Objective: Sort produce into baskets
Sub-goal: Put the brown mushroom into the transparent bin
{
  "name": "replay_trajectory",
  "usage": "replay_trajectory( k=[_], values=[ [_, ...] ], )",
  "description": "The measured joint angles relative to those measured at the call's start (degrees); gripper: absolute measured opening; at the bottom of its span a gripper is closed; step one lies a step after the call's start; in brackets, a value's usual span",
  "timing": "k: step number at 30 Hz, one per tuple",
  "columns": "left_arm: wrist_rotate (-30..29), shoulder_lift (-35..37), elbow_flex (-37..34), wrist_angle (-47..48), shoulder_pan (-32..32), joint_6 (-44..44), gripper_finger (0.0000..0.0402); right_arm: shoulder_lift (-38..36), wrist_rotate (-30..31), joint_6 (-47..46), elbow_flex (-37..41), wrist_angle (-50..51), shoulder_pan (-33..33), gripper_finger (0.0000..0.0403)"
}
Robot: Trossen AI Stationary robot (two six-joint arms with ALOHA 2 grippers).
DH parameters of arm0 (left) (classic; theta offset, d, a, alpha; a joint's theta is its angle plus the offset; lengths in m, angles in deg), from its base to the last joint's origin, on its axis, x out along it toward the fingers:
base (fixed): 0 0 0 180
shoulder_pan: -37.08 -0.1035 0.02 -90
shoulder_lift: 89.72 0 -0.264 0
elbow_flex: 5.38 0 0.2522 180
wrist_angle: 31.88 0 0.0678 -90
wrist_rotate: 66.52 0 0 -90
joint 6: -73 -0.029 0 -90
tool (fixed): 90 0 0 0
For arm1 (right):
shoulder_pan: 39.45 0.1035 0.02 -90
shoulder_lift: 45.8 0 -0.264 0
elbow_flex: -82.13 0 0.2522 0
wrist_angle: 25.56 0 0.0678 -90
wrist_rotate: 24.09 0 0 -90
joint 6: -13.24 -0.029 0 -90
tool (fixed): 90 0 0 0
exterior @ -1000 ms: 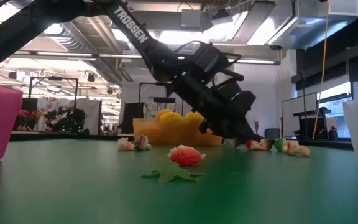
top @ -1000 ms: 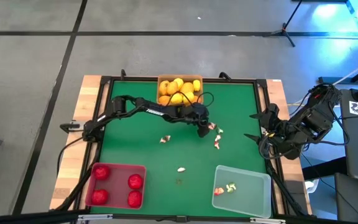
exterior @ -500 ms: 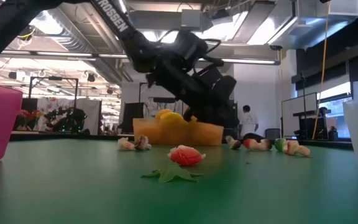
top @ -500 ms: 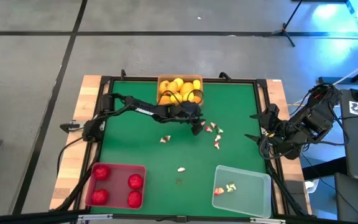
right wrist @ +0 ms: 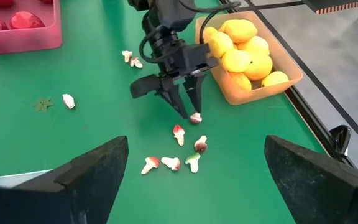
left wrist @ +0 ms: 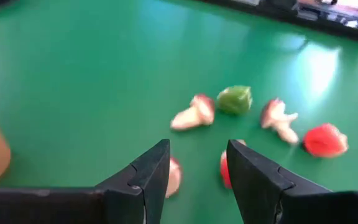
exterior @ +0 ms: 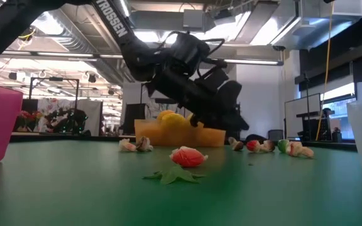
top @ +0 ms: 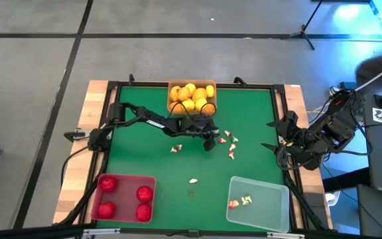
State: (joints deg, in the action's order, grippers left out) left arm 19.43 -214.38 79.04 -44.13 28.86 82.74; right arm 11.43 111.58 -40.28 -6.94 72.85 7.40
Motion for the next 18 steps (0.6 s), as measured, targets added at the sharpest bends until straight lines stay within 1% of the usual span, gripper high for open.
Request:
replay_trajectory(
  k=[2, 7, 10, 14, 16, 18],
  values=[
    [0.4, 0.0, 0.0, 0.3, -0.5, 0.6, 0.0155, 0.0, -0.3, 0.0, 0.0, 0.0, 0.0, 0.0374],
    [4.7, -0.5, 0.0, -0.5, -1.6, 0.8, 0.0155, 0.0, -0.3, 0.0, 0.0, 0.0, 0.0, 0.0374],
    [8.4, -0.5, 0.1, -4.2, -1.9, 2.2, 0.0155, 0.0, -0.3, 0.0, 0.0, -0.1, 0.0, 0.0374],
    [13.3, -0.4, 0.7, -4.5, -2.1, 4.7, 0.0158, 0.0, -0.3, 0.0, 0.0, -0.1, 0.0, 0.0374],
    [13.0, -0.4, 1.0, -4.4, -2.0, 4.7, 0.0168, 0.0, -0.3, -0.1, 0.0, -0.1, 0.0, 0.0374],
    [10.8, -0.3, 1.4, -5.9, -1.9, 5.5, 0.0179, 0.0, -0.3, -0.1, 0.0, -0.2, 0.0, 0.0374]
  ],
)
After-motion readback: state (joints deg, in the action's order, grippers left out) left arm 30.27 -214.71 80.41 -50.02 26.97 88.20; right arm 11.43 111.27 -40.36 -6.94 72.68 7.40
